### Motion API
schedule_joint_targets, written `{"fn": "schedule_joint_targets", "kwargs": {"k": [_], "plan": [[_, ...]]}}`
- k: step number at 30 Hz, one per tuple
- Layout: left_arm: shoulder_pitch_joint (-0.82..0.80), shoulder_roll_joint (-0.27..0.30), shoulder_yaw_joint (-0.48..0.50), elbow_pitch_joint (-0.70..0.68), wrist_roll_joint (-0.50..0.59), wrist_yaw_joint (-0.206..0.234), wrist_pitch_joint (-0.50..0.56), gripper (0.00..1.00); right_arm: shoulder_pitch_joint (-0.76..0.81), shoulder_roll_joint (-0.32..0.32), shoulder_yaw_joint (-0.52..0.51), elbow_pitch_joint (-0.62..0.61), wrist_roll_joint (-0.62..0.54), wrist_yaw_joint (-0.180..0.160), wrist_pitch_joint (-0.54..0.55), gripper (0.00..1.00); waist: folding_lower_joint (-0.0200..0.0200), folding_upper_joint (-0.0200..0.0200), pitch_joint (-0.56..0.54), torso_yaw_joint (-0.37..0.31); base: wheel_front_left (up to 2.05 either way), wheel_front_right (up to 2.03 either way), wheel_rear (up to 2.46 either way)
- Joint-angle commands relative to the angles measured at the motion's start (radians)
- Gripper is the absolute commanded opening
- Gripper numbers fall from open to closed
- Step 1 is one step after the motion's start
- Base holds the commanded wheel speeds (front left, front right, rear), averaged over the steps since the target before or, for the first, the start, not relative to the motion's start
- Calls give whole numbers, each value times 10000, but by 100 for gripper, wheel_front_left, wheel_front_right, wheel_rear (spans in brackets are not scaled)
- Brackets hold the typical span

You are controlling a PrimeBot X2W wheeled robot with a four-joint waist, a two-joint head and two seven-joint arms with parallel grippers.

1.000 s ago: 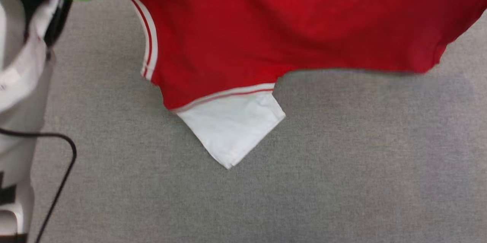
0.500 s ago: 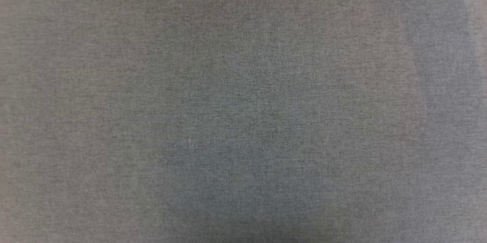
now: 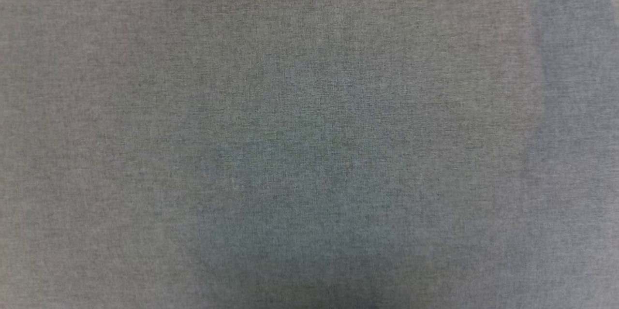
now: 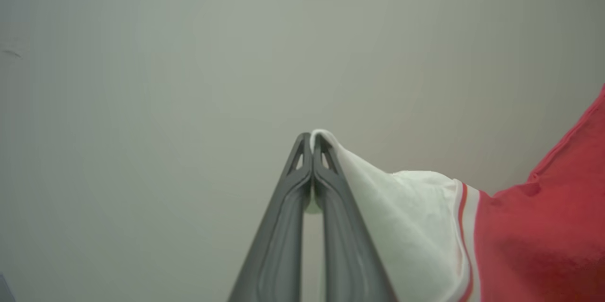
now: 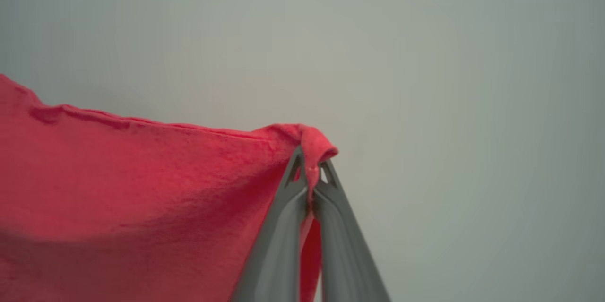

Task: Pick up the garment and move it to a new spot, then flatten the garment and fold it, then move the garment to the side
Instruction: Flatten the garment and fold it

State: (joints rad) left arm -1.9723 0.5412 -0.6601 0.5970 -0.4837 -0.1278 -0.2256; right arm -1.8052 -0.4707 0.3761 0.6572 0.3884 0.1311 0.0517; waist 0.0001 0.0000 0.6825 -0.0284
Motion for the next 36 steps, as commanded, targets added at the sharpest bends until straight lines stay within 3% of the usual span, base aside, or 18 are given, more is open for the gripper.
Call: {"fn": "schedule_joint_targets", "kwargs": {"k": [1, 9, 15, 26, 36], "plan": [[301, 115, -90, 101, -122, -28, -104, 0, 240, 72, 158, 85, 133, -4, -161, 0, -1, 0, 178, -12, 0, 0, 0], [1986, 573, -338, -166, -553, -28, -347, 0, 1636, 47, 1266, 5, 909, -4, -750, 0, -1, 0, 166, -14, 0, 0, 0], [4133, 1017, 292, -1573, -547, 159, -358, 0, 3248, -308, 2109, -630, 1650, -4, -1059, 0, -1, 0, -442, -24, 0, 0, 0], [9595, 1634, 1396, -4606, -544, 1237, -360, 0, 6762, -1268, 3083, -2109, 2742, -4, -1269, 0, -1, 0, -1990, 33, 0, 0, 0], [14446, 1470, 1565, -6080, -774, 2166, -361, 0, 9884, -1781, 3561, -2869, 3095, -4, -1105, 0, -1, 0, -3539, 103, 0, 0, 0]]}}
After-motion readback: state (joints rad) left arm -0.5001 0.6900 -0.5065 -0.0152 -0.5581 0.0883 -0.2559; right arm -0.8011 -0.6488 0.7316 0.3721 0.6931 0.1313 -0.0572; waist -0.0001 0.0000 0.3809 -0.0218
